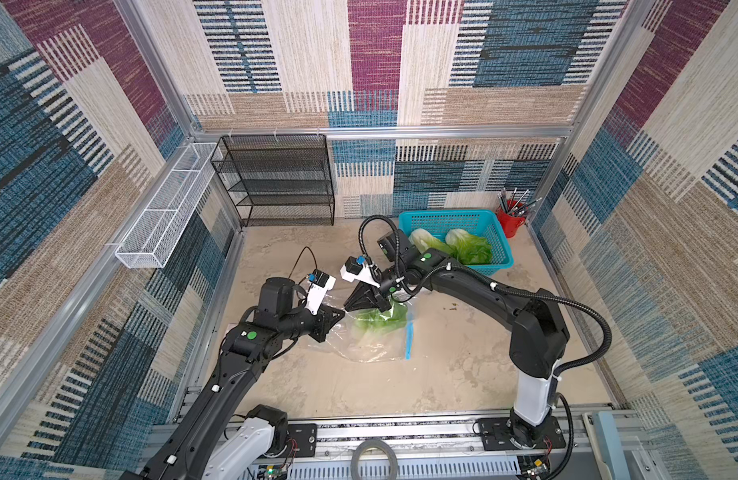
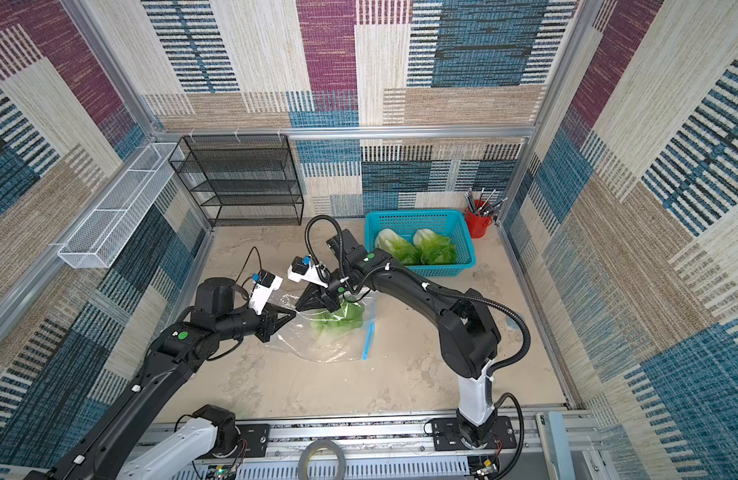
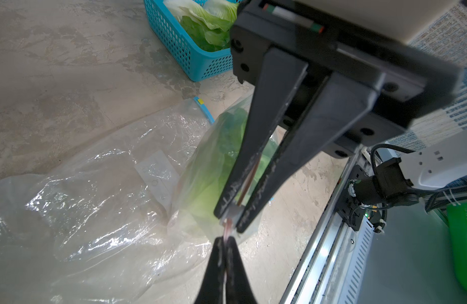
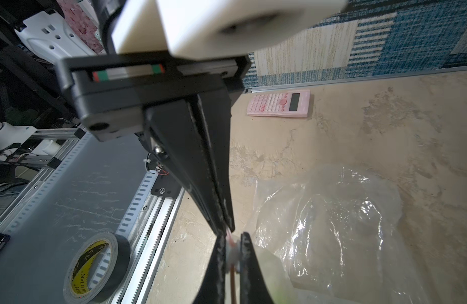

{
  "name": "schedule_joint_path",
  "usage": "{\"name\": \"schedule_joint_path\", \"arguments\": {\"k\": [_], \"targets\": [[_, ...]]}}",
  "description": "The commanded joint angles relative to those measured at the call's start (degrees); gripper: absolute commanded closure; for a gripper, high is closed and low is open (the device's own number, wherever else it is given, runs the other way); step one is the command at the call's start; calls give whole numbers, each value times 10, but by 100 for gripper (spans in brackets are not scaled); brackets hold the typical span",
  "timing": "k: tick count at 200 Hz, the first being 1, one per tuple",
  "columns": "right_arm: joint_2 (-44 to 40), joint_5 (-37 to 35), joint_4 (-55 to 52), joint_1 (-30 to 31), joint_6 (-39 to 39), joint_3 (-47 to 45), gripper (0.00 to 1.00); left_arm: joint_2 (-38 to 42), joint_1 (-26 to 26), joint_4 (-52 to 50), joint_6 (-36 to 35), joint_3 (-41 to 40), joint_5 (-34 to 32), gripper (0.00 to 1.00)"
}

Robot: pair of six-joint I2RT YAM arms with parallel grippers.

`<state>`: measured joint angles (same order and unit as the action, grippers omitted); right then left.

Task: Open the zip-top bag and take out the chinese cabbages
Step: Unzip the zipper on the zipper food storage bag.

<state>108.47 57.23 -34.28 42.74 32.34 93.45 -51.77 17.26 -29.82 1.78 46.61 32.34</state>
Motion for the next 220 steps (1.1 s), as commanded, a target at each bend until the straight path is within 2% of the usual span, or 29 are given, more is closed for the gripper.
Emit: {"name": "schedule_joint_path", "arguments": {"k": [1, 70, 220], "targets": [[-11, -18, 8, 1, 2, -5, 100, 1, 0, 13, -3, -1, -14, 100], [-64, -72, 59, -4, -6, -78, 100, 30, 0, 22, 6, -9, -60, 100], [-152, -136, 104, -47, -47, -181, 100, 30, 0, 6, 12, -1, -120, 100]]}}
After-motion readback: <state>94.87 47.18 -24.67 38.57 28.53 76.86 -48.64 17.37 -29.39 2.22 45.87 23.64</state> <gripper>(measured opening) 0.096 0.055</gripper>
